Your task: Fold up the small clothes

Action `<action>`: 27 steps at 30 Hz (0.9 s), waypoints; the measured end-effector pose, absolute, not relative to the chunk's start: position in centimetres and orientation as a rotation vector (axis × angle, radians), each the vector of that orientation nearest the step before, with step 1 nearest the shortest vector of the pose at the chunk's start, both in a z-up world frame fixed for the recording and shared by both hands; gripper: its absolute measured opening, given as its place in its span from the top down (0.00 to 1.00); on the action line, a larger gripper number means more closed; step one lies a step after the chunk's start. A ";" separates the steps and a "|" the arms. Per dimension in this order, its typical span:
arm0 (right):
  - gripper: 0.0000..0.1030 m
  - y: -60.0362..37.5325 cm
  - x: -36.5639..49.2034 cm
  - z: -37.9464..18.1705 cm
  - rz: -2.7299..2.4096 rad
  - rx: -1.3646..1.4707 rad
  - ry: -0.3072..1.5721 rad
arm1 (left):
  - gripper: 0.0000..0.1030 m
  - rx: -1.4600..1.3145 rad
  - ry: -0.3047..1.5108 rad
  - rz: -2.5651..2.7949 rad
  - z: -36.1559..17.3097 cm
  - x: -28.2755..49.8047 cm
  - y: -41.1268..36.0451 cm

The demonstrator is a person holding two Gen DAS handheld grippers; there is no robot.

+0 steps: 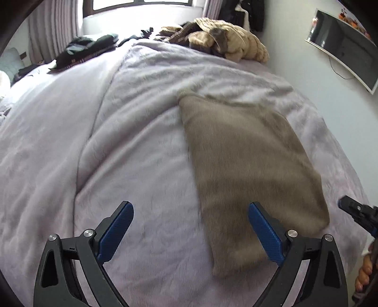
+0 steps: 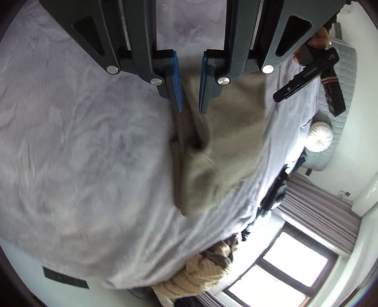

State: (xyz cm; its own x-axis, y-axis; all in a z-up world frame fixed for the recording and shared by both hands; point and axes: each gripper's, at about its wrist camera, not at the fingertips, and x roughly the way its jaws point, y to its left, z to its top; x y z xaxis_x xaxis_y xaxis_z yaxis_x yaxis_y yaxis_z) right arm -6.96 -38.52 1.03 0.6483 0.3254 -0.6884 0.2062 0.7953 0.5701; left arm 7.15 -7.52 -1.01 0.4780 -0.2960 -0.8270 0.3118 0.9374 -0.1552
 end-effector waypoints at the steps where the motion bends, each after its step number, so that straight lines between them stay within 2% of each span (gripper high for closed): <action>1: 0.83 -38.2 -6.3 1.3 0.079 0.654 0.881 | 0.05 0.019 1.005 -0.355 -0.9 7.8 -7.8; 9: 0.83 -36.2 -0.9 -2.5 0.056 0.554 1.026 | 0.05 0.048 1.054 -0.311 -3.5 9.6 -9.4; 18: 0.83 -38.8 -2.6 -2.9 0.144 0.661 0.987 | 0.05 0.064 1.050 -0.328 -3.4 9.6 -9.4; 24: 0.69 -40.4 -3.7 -3.2 0.135 0.729 0.963 | 0.05 0.063 1.052 -0.327 -3.4 9.5 -9.4; 27: 0.68 -40.6 -4.0 -3.3 0.139 0.745 0.963 | 0.05 0.074 1.049 -0.323 -3.3 9.5 -9.5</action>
State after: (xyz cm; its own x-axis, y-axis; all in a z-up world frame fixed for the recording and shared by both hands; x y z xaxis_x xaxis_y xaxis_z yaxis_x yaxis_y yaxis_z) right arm -4.02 -40.59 -3.30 0.5830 0.4230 -0.6937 0.2094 0.7468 0.6313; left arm 9.49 -9.46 -3.28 0.4558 -0.2262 -0.8609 0.2968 0.9504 -0.0926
